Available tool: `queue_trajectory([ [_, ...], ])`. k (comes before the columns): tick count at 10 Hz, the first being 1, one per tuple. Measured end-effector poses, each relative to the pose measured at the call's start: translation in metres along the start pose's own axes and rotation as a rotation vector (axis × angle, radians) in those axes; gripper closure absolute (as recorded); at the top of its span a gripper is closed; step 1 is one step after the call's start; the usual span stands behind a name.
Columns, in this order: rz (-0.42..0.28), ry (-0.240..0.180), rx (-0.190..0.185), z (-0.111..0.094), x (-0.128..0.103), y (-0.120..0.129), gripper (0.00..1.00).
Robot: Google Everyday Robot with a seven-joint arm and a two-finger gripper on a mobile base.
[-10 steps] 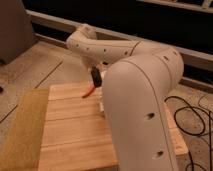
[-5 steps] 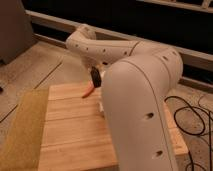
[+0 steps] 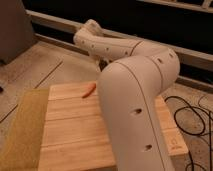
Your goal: Place the eraser in the ceramic cup
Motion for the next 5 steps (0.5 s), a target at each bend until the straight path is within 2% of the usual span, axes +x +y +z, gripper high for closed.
queue_trajectory([
  [2, -0.033, -0.043, -0.001, 0.014, -0.008, -0.006, 1.00],
  [5, -0.031, -0.139, -0.062, 0.035, -0.025, -0.015, 1.00],
])
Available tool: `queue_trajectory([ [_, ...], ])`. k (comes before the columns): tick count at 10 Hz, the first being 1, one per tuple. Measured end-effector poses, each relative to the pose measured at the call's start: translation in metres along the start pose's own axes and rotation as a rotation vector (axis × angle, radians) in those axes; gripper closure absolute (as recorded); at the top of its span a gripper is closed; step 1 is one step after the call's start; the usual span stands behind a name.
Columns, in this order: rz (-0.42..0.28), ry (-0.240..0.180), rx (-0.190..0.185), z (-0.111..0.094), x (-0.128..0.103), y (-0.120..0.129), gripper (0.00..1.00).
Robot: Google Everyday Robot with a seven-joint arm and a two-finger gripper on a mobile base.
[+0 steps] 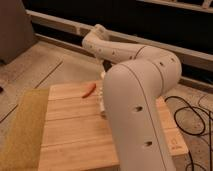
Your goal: Place the eraser in the ceramic cup
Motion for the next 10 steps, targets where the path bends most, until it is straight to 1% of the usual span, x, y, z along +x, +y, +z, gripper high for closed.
queue_trajectory([
  [3, 0.016, -0.106, -0.080, 0.006, -0.016, -0.012, 1.00],
  [4, 0.014, -0.123, -0.100, 0.007, -0.018, -0.013, 1.00],
  [5, 0.004, -0.139, -0.120, 0.008, -0.020, -0.013, 1.00],
  [7, -0.032, -0.161, -0.172, 0.013, -0.026, 0.002, 1.00],
  [9, -0.059, -0.160, -0.202, 0.019, -0.026, 0.007, 1.00],
  [10, -0.070, -0.157, -0.210, 0.021, -0.026, 0.008, 1.00],
])
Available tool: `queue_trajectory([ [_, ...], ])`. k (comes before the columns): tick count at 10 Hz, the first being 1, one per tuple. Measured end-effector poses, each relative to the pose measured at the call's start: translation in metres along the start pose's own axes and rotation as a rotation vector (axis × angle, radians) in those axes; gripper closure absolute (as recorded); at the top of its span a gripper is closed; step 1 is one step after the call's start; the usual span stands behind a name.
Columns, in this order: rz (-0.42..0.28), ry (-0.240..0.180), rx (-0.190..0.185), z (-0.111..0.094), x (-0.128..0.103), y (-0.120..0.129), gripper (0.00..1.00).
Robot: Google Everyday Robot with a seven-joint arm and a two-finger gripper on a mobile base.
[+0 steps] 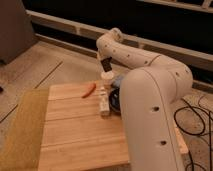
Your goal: Place the eraser in the ceramic cup
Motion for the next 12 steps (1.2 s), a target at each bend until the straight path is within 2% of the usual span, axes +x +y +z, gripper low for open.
queue_trajectory([
  [4, -0.023, 0.029, -0.033, 0.013, 0.004, -0.006, 1.00],
  [9, -0.043, 0.053, -0.107, 0.036, 0.002, 0.012, 1.00],
  [12, -0.041, 0.066, -0.122, 0.043, 0.004, 0.011, 1.00],
])
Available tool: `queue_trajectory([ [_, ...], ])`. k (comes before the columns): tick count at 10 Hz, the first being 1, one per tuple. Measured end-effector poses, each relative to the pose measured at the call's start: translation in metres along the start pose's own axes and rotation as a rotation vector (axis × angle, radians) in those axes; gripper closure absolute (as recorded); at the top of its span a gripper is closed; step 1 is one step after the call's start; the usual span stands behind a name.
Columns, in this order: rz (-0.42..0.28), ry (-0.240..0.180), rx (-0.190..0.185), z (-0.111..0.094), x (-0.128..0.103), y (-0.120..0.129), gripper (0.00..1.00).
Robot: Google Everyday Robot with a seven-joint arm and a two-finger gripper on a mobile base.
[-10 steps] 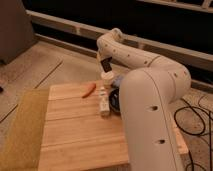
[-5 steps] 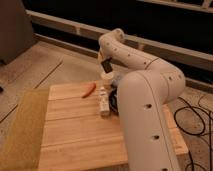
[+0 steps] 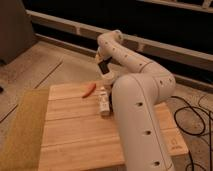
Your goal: Place the eraser in the ceramic cup
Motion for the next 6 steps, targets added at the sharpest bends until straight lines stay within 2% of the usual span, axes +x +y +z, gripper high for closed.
queue_trajectory([
  [6, 0.003, 0.032, -0.007, 0.0077, 0.0045, -0.0065, 1.00],
])
